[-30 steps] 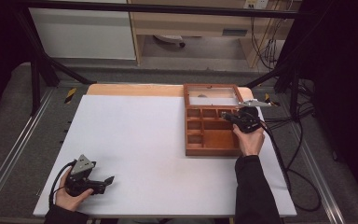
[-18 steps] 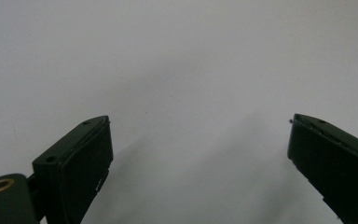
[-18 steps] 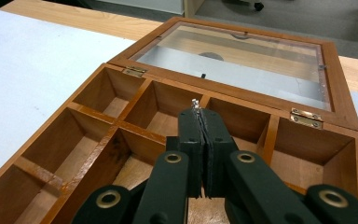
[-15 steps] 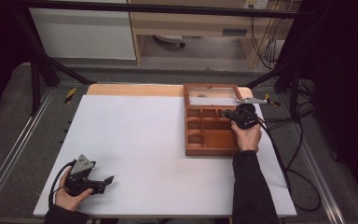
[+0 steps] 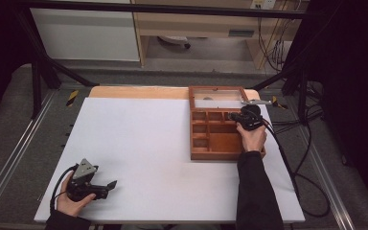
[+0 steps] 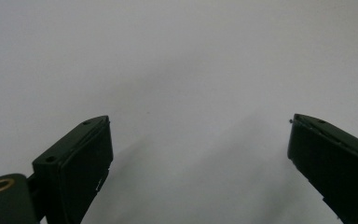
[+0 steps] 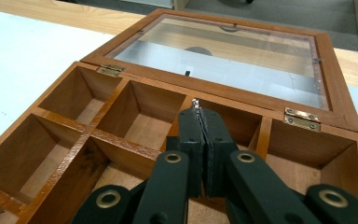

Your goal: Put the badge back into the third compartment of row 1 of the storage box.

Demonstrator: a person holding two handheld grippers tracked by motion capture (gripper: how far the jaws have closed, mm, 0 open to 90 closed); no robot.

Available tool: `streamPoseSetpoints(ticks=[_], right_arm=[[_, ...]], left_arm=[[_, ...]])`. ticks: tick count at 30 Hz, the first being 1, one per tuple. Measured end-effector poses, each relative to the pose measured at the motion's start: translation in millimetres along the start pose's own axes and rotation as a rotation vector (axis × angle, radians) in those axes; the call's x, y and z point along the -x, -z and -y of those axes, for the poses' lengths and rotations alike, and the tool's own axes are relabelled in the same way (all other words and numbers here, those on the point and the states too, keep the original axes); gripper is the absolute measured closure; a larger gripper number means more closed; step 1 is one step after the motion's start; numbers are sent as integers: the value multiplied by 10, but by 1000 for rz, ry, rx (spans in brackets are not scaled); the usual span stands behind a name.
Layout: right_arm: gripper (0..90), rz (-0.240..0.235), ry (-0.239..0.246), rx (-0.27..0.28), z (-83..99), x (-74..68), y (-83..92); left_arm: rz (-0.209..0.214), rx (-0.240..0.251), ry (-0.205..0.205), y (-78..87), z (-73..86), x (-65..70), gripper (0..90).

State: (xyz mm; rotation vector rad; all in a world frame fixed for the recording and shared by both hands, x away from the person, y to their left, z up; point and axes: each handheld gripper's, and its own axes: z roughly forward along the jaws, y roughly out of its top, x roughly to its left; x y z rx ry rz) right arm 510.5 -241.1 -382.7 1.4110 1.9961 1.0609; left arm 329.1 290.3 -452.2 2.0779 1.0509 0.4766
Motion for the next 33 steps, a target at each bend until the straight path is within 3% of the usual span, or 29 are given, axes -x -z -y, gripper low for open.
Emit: streamPoseSetpoints(ticks=[25, 33], right_arm=[[886, 31, -16, -76, 128, 33, -293], [858, 38, -6, -67, 133, 46, -281]], left_arm=[[0, 0, -1, -1, 0, 2, 62], [1, 0, -1, -2, -1, 3, 62]])
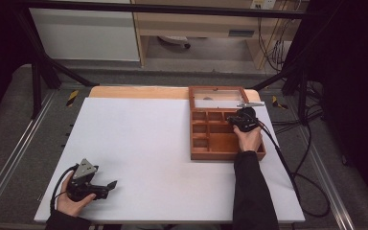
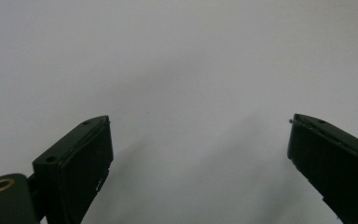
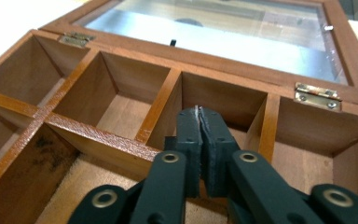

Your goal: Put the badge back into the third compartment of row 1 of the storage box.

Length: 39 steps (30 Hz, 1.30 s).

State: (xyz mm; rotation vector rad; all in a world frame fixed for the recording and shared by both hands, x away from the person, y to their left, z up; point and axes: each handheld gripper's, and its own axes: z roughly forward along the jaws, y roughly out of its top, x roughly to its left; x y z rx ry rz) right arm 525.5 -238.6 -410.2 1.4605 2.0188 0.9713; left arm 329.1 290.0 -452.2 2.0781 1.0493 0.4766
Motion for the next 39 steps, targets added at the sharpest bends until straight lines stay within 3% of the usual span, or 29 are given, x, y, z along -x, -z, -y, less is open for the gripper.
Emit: streamPoseSetpoints(ticks=[12, 23, 30, 39], right_arm=[[691, -47, 24, 66, 0, -55, 265], [325, -113, 72, 99, 96, -215, 590], [120, -199, 85, 100, 206, -326, 796], [30, -208, 163, 74, 371, -482, 966]], left_arm=[[0, 0, 1, -4, 0, 1, 62], [0, -1, 0, -8, -1, 4, 62], [0, -5, -6, -10, -4, 13, 61], [1, -8, -8, -15, -5, 18, 58]])
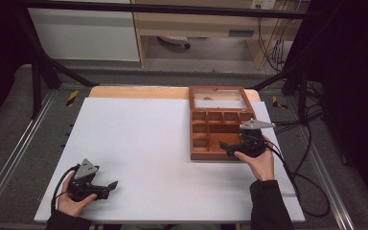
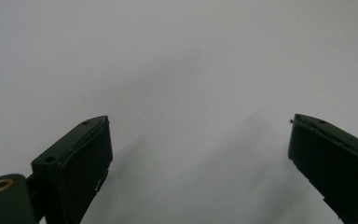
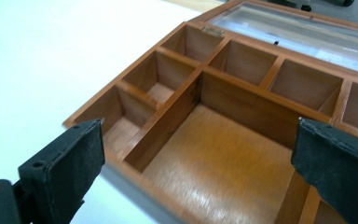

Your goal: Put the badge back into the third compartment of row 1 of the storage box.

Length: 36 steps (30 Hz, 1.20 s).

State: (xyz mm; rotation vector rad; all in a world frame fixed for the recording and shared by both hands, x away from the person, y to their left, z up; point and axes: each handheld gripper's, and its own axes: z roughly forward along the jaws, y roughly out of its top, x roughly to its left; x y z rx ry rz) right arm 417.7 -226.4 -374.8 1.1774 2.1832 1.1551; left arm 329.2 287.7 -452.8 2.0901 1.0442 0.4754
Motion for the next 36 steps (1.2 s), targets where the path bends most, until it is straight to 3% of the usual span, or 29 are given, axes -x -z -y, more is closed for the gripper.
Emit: streamPoseSetpoints(ticks=[16, 23, 26, 36], right_arm=[[6, -70, -30, -11, 492, -182, 229], [7, -112, -34, -38, 755, -195, 257], [7, -112, -17, -60, 853, -204, 253], [7, -119, -32, -79, 1124, -154, 249]], left_arm=[[1, -2, -4, -1, -3, 9, 54], [8, -3, -3, -7, -4, 20, 54], [8, -5, -4, -6, -4, 21, 54], [14, -12, -12, -15, -5, 31, 54]])
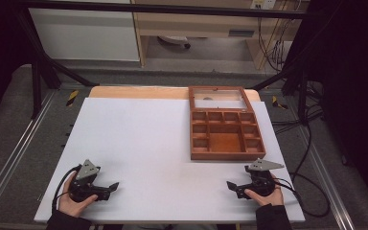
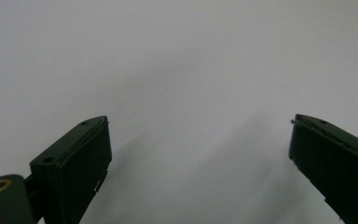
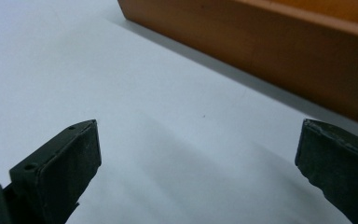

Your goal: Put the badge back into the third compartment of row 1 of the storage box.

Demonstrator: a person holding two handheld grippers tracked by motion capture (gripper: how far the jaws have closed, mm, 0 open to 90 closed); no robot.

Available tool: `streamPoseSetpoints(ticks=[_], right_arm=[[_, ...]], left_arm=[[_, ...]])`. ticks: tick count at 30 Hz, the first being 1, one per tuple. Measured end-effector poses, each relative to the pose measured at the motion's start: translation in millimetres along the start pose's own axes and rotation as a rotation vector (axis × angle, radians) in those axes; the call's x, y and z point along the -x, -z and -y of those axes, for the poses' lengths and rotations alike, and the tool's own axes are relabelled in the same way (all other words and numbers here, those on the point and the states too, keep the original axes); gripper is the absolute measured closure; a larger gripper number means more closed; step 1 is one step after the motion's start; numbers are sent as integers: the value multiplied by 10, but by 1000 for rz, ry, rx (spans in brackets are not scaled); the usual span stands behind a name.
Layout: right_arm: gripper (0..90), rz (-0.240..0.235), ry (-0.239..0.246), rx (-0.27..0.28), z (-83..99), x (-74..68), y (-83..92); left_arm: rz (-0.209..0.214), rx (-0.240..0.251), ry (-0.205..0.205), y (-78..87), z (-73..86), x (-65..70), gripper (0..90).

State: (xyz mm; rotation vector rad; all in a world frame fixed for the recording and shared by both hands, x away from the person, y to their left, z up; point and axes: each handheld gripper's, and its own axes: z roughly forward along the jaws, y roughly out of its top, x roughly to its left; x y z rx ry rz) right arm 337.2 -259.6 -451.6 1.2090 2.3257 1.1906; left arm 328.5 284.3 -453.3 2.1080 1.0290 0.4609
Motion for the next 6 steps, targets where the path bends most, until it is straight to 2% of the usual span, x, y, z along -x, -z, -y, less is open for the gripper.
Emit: streamPoseSetpoints(ticks=[6], right_arm=[[7, -6, 1, -10, 42, 15, -17]], left_arm=[[3, -2, -1, 0, -4, 2, 53]])
